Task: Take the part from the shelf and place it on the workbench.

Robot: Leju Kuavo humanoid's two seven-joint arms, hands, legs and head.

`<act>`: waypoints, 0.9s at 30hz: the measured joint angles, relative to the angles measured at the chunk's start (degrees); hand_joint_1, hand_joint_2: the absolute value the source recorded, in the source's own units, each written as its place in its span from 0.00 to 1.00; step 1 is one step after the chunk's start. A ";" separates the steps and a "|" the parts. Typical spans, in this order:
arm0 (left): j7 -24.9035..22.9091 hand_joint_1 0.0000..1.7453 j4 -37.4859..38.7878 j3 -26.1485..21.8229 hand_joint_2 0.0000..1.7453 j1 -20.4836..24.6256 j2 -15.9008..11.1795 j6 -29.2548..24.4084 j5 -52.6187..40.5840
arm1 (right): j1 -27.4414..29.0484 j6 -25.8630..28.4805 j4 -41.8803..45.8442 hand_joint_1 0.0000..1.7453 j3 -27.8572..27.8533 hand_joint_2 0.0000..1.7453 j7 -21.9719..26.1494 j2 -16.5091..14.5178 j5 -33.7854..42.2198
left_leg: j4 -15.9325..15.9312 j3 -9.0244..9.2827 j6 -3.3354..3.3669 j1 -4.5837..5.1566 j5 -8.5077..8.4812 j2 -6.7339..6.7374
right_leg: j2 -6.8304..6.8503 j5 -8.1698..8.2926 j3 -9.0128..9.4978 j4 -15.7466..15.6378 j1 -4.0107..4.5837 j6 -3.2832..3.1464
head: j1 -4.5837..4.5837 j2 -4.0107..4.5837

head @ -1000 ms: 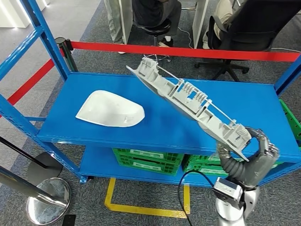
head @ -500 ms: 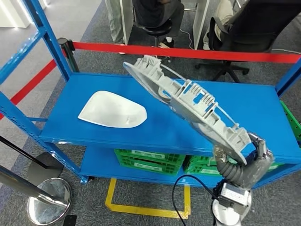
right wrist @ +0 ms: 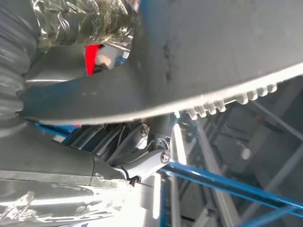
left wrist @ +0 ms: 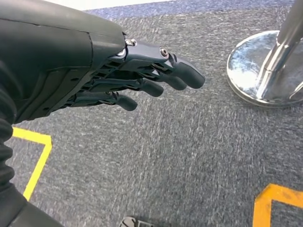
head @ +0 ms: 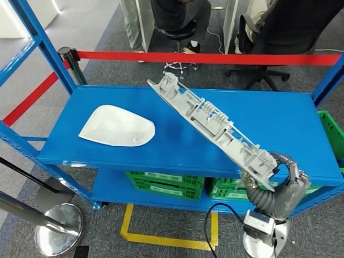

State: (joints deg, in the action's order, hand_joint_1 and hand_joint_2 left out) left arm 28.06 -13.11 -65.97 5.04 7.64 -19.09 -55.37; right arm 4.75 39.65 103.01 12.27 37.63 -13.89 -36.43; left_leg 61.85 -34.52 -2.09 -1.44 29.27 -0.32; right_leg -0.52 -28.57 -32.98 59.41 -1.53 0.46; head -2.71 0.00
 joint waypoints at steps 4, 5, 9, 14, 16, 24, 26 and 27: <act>-0.03 0.00 0.00 -0.18 1.00 -0.10 0.07 -0.21 -0.27 | 0.80 0.02 1.73 1.00 -1.29 1.00 0.71 -1.13 -3.40 | 12.84 -6.14 0.24 0.18 4.82 0.08 | 0.20 -0.23 0.11 0.01 0.60 -0.66 | -0.06 0.00; -0.05 0.00 0.00 -0.20 1.00 -0.14 0.08 -0.25 -0.36 | 1.00 0.02 2.40 1.00 -1.85 1.00 0.71 -1.29 -4.46 | 12.44 -6.07 0.60 0.33 3.76 0.08 | 0.18 -0.28 0.21 0.01 0.78 -0.74 | -0.05 0.00; -0.08 0.00 0.00 -0.24 1.00 0.00 0.07 -0.39 -0.41 | 1.49 0.03 4.37 1.00 -3.43 1.00 0.73 -1.60 -7.79 | -0.24 -0.28 3.05 1.45 -2.81 0.12 | 0.10 -0.57 0.74 -0.05 1.52 -0.84 | 0.08 0.00; -0.09 0.00 0.00 -0.29 1.00 -0.01 0.25 -0.47 -0.39 | 1.74 0.04 4.96 1.00 -4.46 1.00 0.73 -1.66 -8.32 | -3.56 0.87 3.19 1.43 -2.88 0.18 | 0.35 -1.07 0.02 0.29 1.51 0.32 | 0.20 0.00; -0.09 0.00 0.00 -0.36 1.00 0.04 0.34 -0.48 -0.39 | 1.79 0.04 4.98 1.00 -4.67 1.00 0.73 -1.67 -8.03 | -4.12 1.15 3.26 1.15 -3.13 0.20 | 0.38 -3.57 -1.96 4.40 1.40 0.84 | 0.38 0.00; -0.22 0.00 0.00 -0.64 1.00 0.09 0.50 -0.82 -0.44 | 1.98 0.04 4.08 1.00 -4.90 1.00 0.73 -1.64 -7.27 | -3.81 1.29 3.12 1.23 -2.79 0.08 | 0.51 -1.54 -3.22 5.97 0.88 1.53 | 0.46 0.00; -0.38 0.00 0.00 -0.68 1.00 0.11 0.49 -1.13 -0.50 | 1.97 0.04 3.87 1.00 -4.89 1.00 0.73 -1.64 -7.29 | -3.37 1.05 2.56 1.42 -2.65 0.00 | 0.49 0.02 -0.60 0.72 0.88 1.16 | 0.50 0.00; -0.48 0.00 0.00 -0.71 1.00 0.11 0.49 -1.27 -0.54 | 1.97 0.04 3.74 1.00 -4.89 1.00 0.73 -1.64 -7.28 | -3.26 0.91 2.29 1.51 -2.70 0.00 | 0.42 -0.15 -0.28 0.12 0.95 0.90 | 0.52 0.00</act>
State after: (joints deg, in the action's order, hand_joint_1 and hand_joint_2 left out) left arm 27.58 -13.11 -66.68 5.15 8.13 -20.36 -55.91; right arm 6.72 39.69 106.74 7.38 38.36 -15.54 -43.70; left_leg 58.59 -33.61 0.20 0.07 26.58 -0.32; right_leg -0.10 -28.72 -33.26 59.53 -0.57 1.36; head -2.19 0.00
